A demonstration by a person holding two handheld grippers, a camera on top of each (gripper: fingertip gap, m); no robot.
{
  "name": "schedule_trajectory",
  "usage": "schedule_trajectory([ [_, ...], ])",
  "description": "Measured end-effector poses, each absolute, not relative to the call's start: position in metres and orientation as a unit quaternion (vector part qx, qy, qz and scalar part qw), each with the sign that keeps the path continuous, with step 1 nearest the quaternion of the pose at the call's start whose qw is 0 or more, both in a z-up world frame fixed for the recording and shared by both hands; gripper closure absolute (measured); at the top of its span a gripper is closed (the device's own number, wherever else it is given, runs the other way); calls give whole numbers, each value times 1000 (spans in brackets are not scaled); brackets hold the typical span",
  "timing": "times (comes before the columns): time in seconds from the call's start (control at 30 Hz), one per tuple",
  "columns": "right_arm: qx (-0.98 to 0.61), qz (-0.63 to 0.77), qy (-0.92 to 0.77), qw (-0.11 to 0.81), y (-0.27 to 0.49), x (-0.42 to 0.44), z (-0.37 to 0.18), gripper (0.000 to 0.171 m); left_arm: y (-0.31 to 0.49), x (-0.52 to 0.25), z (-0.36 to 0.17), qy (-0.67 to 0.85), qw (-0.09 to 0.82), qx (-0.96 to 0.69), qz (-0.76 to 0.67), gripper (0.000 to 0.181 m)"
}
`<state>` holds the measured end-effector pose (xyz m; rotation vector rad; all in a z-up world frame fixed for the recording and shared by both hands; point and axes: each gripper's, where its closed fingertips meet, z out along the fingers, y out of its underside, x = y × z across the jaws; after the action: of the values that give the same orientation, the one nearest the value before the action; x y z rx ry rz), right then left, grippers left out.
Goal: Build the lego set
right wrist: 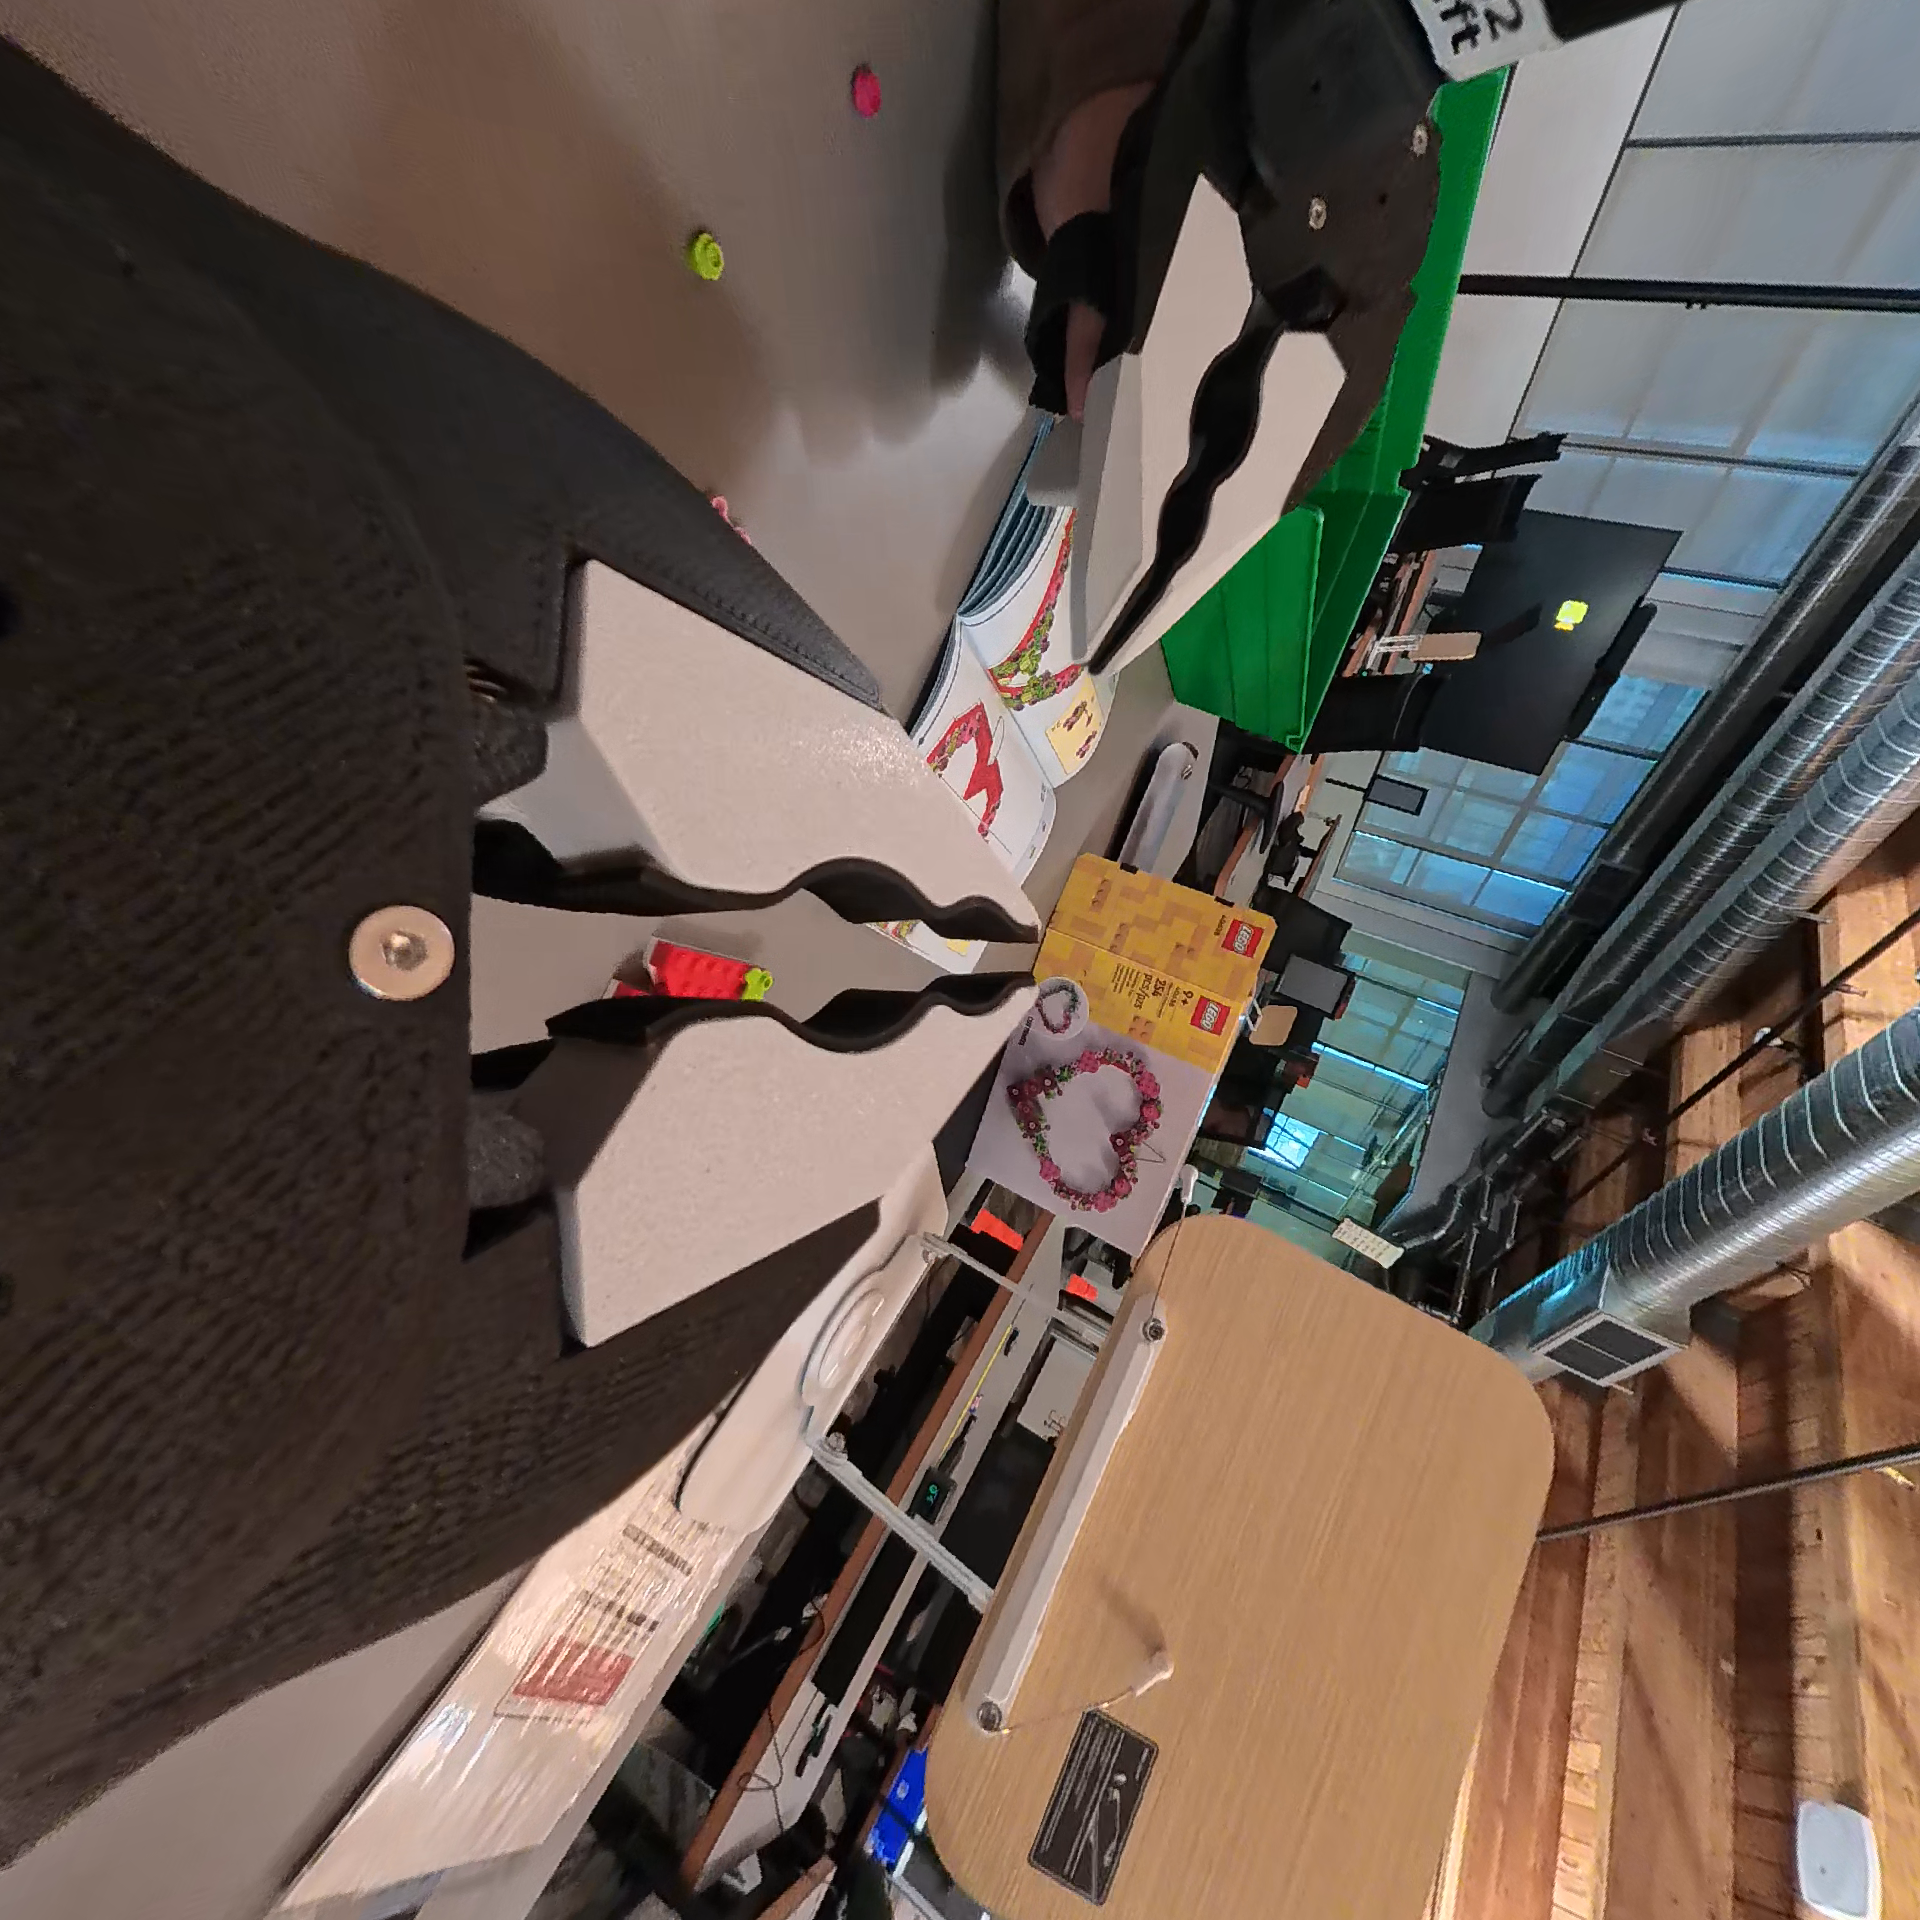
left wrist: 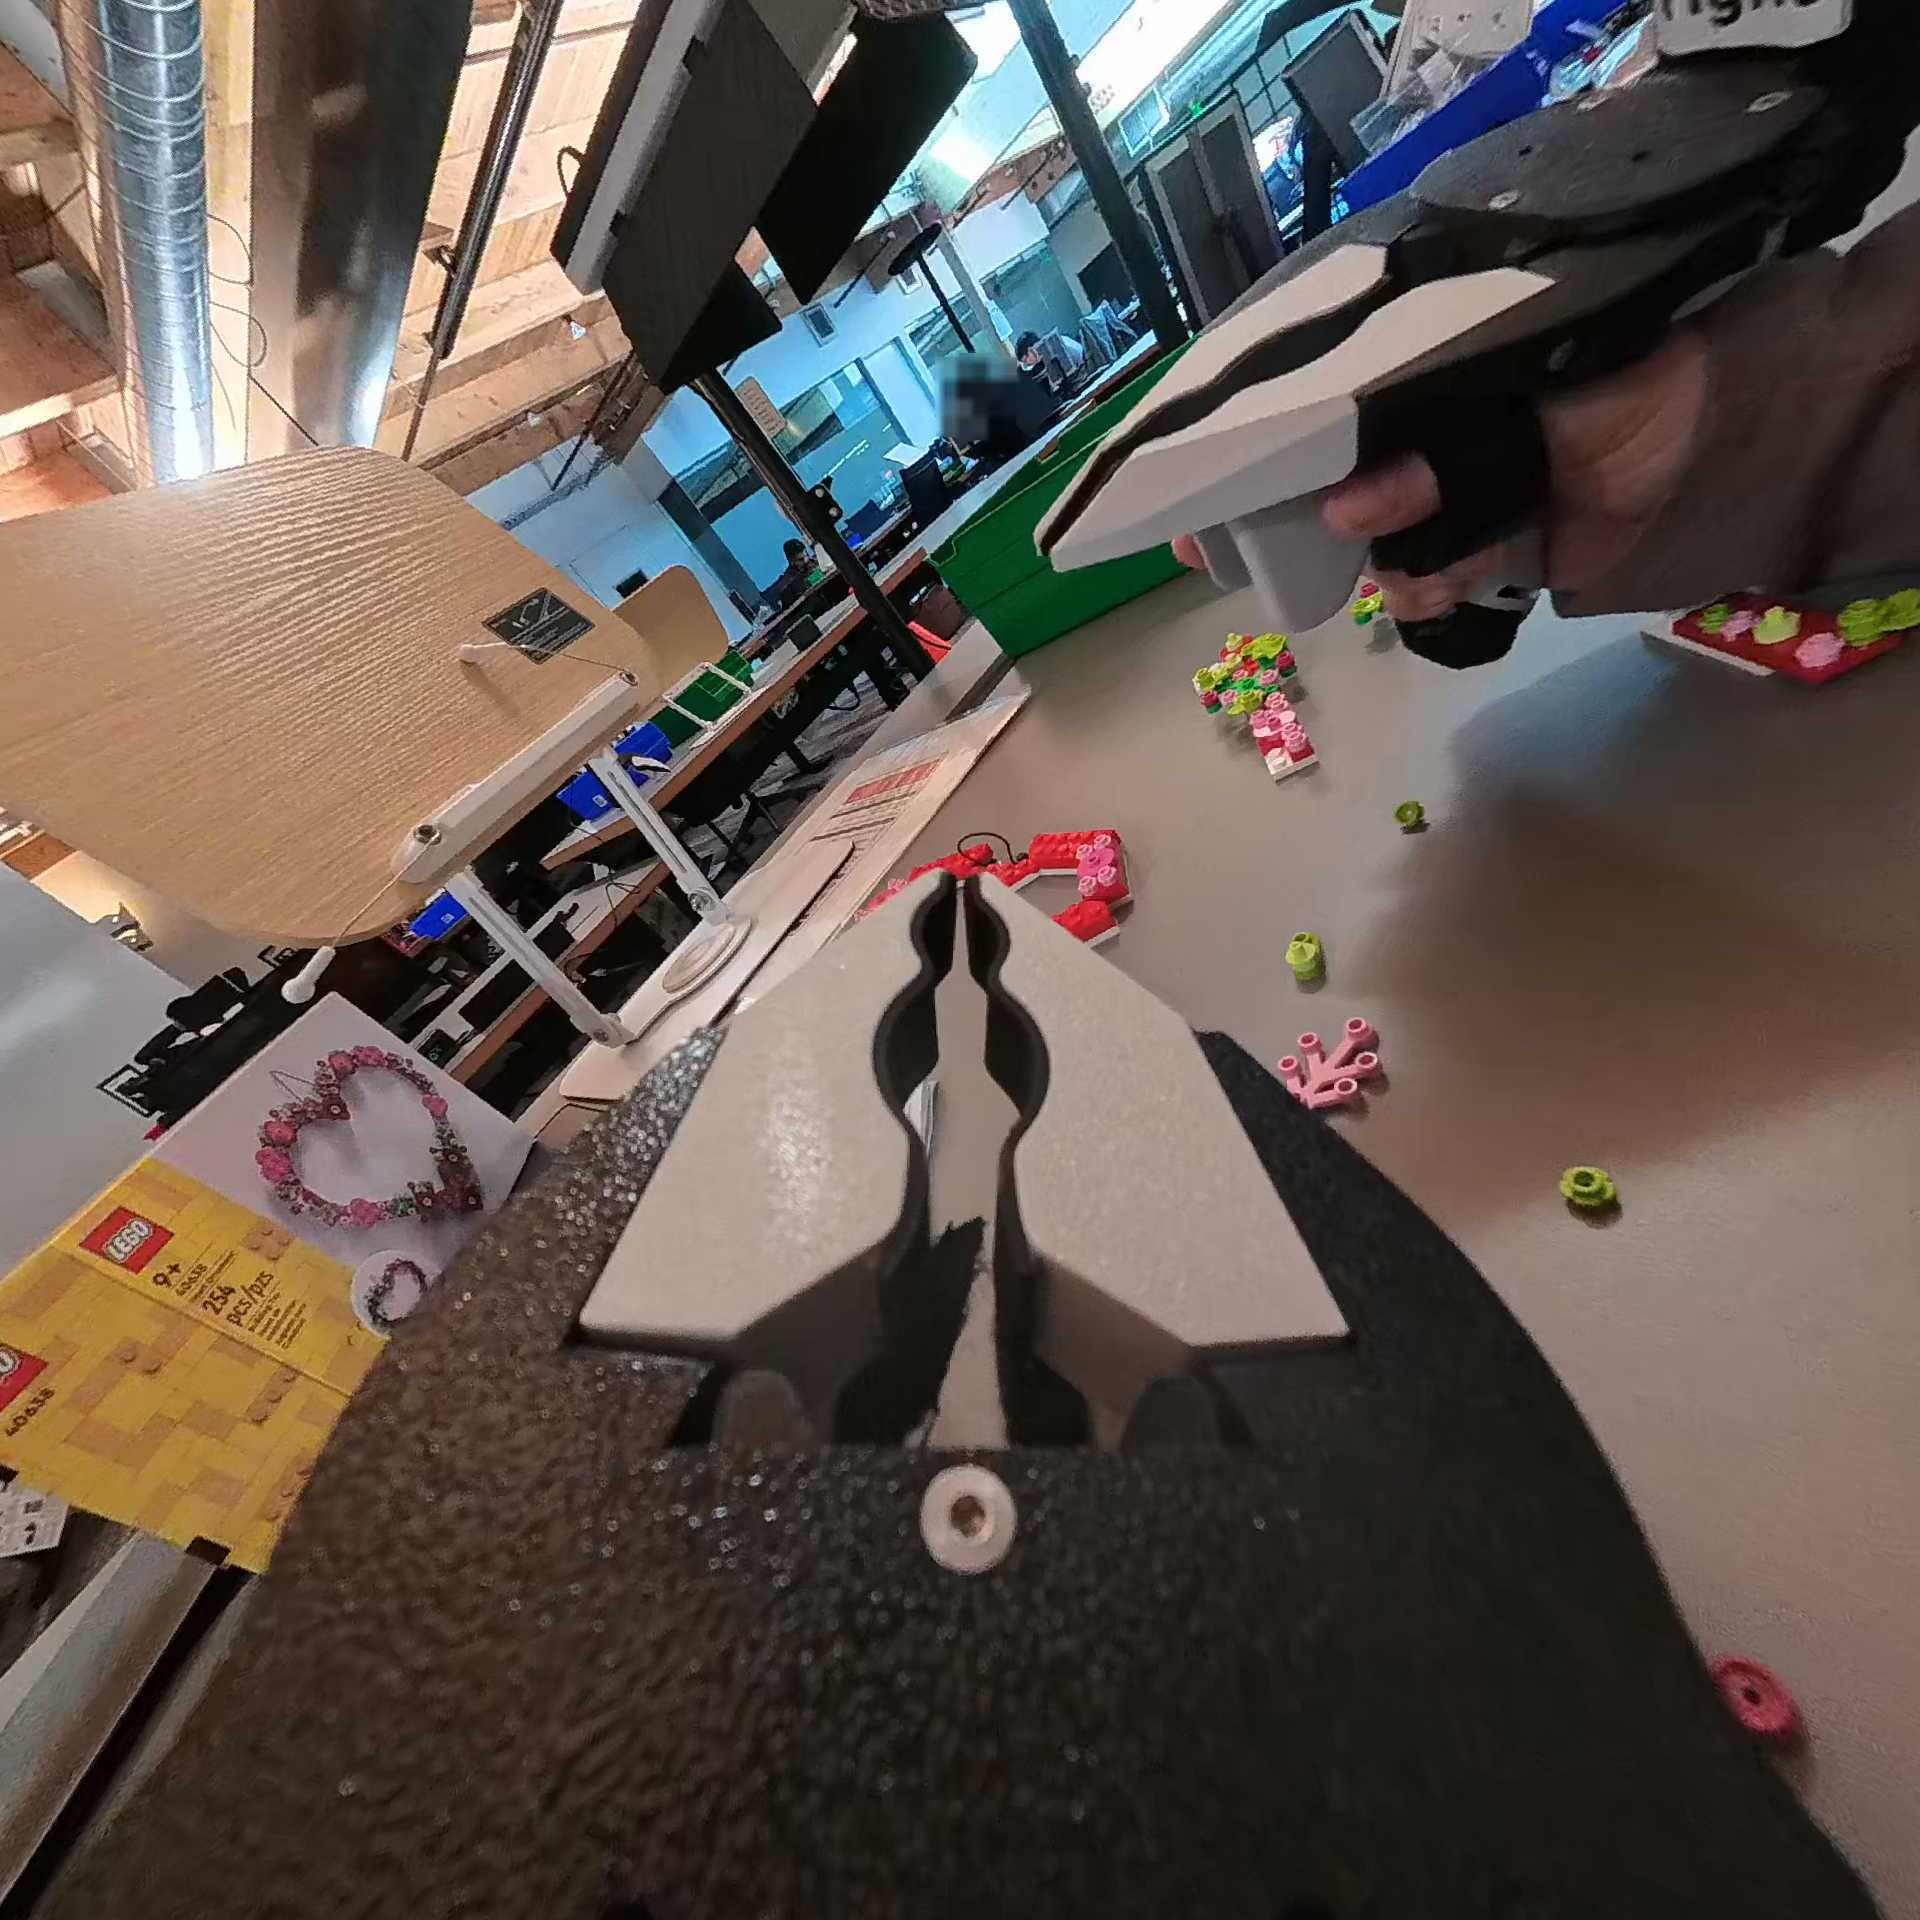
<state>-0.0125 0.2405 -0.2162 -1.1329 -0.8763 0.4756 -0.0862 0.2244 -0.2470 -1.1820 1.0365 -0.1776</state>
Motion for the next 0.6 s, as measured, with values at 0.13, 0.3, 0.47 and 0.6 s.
schedule_trajectory([
  [0.13, -508, 206, -406, 731, 239, -14, -216, 167, 224, -85, -248, 467, 701, -532, -81, 181],
  [0.3, -503, 197, -419, 730, 236, -17, -218, 167, 224, -85, -248, 467, 699, -534, -84, 181],
  [0.47, -489, 182, -428, 738, 233, -18, -214, 168, 227, -108, -210, 402, 742, -532, -65, 181],
  [0.6, -478, 173, -428, 748, 230, -15, -207, 168, 230, -167, -137, 313, 763, -563, -49, 178],
])
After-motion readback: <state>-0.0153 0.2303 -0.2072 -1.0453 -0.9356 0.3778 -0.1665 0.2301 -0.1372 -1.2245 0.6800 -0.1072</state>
